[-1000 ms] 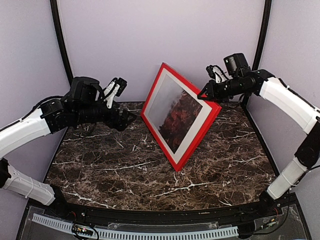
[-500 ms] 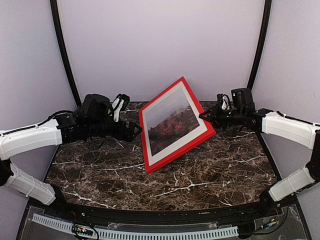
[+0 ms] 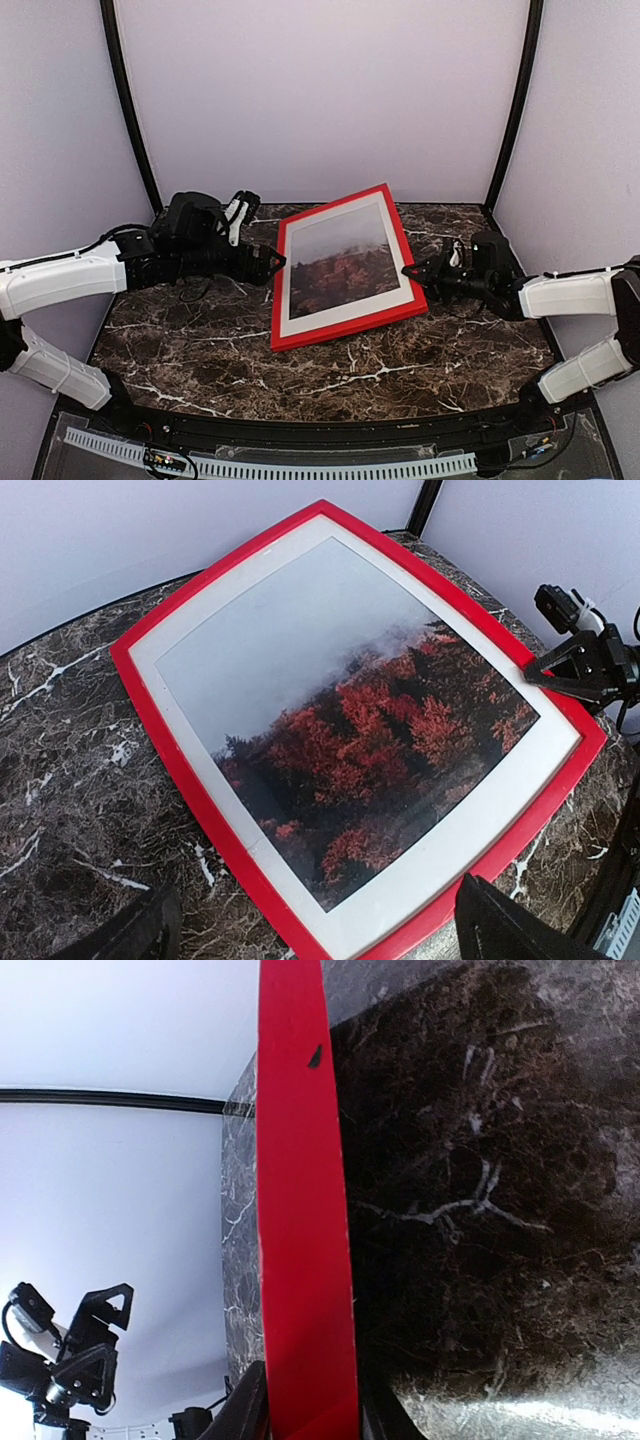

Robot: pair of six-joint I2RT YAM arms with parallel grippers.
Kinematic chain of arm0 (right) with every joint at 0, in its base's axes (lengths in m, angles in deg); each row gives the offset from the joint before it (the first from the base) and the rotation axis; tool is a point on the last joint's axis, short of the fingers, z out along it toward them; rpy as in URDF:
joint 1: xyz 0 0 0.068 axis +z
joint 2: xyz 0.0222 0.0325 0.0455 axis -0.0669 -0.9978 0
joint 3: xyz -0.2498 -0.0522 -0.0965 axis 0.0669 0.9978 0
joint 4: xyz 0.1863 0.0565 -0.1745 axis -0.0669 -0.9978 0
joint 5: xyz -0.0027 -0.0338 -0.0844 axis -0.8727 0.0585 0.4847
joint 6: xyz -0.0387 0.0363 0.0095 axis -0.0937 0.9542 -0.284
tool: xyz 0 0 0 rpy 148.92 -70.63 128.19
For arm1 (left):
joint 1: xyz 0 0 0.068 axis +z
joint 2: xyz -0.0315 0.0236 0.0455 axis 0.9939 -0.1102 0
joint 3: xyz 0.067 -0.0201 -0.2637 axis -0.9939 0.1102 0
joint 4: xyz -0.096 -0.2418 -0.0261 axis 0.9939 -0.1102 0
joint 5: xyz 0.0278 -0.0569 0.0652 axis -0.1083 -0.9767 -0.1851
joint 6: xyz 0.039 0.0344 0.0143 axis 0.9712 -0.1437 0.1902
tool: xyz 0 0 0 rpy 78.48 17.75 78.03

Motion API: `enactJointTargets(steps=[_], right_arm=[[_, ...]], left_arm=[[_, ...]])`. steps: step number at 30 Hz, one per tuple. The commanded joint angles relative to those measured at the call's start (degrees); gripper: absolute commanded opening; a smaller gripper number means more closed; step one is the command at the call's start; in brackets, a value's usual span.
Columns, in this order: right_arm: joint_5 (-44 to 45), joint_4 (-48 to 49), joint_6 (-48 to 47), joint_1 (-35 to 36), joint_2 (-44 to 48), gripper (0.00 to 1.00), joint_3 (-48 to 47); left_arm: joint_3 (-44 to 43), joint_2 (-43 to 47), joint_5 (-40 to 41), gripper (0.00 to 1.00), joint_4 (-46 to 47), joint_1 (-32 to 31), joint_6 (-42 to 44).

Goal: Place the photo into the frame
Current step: Place the photo frame at the center of the board.

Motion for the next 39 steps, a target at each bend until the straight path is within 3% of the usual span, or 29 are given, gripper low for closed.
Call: enactJointTargets(steps=[1, 17, 23, 29, 39], right_arm=[[-1.5, 8.9, 2.9, 0.2, -0.7, 0.28, 3.0], [-3.4, 19.3, 4.7, 0.3, -9.8, 0.35, 10.3], [-3.6, 18.6, 3.7, 0.3, -11.3, 0.38, 10.7], [-0.5, 4.6, -3.2, 0.3, -8.5, 0.5, 7.9], [15.2, -29.1, -23.7, 0.3, 0.6, 0.74, -4.2]], left_arm=[[1.0, 0.9, -0.1, 0.98, 1.0, 0.4, -0.2], [0.7, 3.1, 4.7, 0.98, -2.5, 0.4, 2.7], [-0.1, 3.4, 6.3, 0.98, -4.4, 0.4, 3.2], [-0.5, 3.4, 7.8, 0.98, -5.8, 0.9, 3.1], [0.5, 7.1, 7.4, 0.99, -7.7, 6.0, 1.7]])
